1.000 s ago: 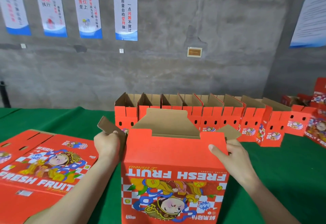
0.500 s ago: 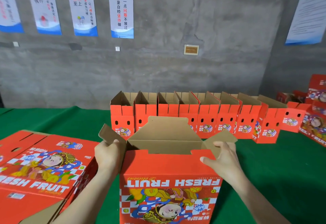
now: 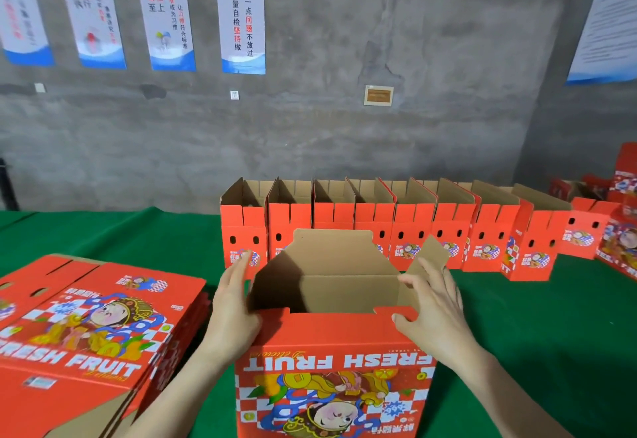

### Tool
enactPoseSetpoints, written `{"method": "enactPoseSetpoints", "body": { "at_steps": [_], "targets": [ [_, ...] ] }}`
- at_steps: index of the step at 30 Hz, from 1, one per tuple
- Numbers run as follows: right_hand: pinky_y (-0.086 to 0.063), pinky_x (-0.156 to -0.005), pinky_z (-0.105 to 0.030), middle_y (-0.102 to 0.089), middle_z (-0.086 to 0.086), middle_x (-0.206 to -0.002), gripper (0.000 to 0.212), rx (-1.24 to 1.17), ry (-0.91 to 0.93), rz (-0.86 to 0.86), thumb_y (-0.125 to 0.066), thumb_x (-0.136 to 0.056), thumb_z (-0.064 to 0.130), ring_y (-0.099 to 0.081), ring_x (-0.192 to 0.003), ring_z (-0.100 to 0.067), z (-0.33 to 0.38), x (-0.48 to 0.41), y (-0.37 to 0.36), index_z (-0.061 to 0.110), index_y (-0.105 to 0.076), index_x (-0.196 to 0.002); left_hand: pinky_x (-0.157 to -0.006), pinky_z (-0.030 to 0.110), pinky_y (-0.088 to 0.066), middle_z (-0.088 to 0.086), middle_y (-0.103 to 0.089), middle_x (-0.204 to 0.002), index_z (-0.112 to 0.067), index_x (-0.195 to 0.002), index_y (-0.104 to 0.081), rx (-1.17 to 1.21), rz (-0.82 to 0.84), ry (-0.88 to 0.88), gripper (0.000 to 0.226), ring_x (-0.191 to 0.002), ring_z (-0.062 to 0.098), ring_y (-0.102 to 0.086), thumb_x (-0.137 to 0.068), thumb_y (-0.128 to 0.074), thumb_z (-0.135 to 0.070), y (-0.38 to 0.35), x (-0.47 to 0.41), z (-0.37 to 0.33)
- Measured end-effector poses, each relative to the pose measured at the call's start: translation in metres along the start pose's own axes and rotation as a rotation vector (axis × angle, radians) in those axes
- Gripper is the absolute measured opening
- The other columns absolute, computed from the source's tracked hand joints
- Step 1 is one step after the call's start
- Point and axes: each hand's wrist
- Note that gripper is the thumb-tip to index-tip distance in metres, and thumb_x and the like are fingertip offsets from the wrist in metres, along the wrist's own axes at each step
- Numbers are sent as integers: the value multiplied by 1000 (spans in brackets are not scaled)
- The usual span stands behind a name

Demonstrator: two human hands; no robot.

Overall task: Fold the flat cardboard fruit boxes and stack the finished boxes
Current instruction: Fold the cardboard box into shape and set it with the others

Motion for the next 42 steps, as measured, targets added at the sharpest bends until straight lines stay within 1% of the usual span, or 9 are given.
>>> {"method": "enactPoseSetpoints", "body": {
  "at_steps": [4, 11, 17, 20, 23, 28, 33, 37, 42],
  "targets": [
    [25, -109, -24, -10, 9, -158, 56, 29, 110, -23, -64, -85, 29, 4, -147, -17, 2, -1, -1, 33, -39, -135, -110, 34, -31, 2, -50, -137, -15, -128, -58, -203, 75, -134, 60, -131, 22, -42, -72, -69, 4, -2, 2, 1],
    [19, -110, -22, -12, 12, -157, 57, -27, 135, -41, -65, -85, 24, 4, -148, -16, 0, -1, -3, 33, -40, -135, -94, 37, -41, 2, -60, -111, -14, -105, -69, -464, 211, -120, 30, -108, 24, -51, -98, -46, -32, -4, -18, 1],
    [20, -111, -25, 6, 23, -154, 67, -32, 166, -45, -67, -84, 23, 14, -146, -9, -2, -1, -3, 37, -33, -140, -115, 51, -2, 1, 11, -158, -48, -148, -12, -722, 378, -52, 78, -145, 31, 5, -83, -51, -27, -22, -40, -3],
    [-5, -117, -33, 26, 20, -154, 104, -148, 262, -110, -76, -76, 11, 18, -144, 0, 0, 2, -2, 48, -10, -147, -116, 44, -15, 0, 12, -159, -42, -150, -5, -579, 486, 15, 86, -144, 38, -5, -82, -52, -17, -24, -49, -3],
    [-37, -94, -6, 20, 16, -158, 122, -405, 272, -142, -80, -72, 2, -15, -138, 14, 3, 5, -4, 57, 1, -145, -114, 43, -22, -2, 4, -157, -41, -150, -7, -558, 468, 25, 86, -139, 41, -15, -81, -53, -16, -24, -51, -2],
    [-40, -104, -31, -61, 34, -106, 56, -397, 153, 84, -68, -87, 26, -51, -110, 9, 0, 6, -5, 53, -40, -127, -112, 44, -27, -6, 3, -154, -39, -150, -11, -527, 448, 1, 86, -136, 40, -18, -80, -53, -14, -25, -48, -5],
    [-46, -81, -18, -70, 19, -91, 21, -431, 44, 90, -52, -97, 19, -62, -94, 1, 6, 1, -1, 28, -61, -114, -110, 30, -28, 0, -29, -138, -22, -140, -46, -332, 325, -110, 68, -126, 24, -31, -77, -60, -3, -19, -44, 0],
    [-46, -67, -25, -73, 14, -78, 22, -473, -51, 58, -44, -100, 16, -64, -79, -11, 6, -5, 1, 29, -62, -103, -75, 16, -40, 1, -61, -93, -12, -76, -72, -112, 82, -20, 12, -89, 17, -56, -82, -63, -7, -15, -41, -1],
    [-38, -73, -10, -71, 11, -73, 21, -497, -53, 38, -43, -100, 18, -61, -90, 0, 6, -5, 2, 28, -61, -93, -59, 22, -36, 9, -63, -77, -7, -70, -62, -170, 90, 50, 40, -70, 18, -54, -87, -63, -42, -16, -39, -5]
  ]
}}
Point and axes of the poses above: each hand's wrist, its own x-axis away from the middle knuckle, its own y-axis out of the back of the hand, z = x × y
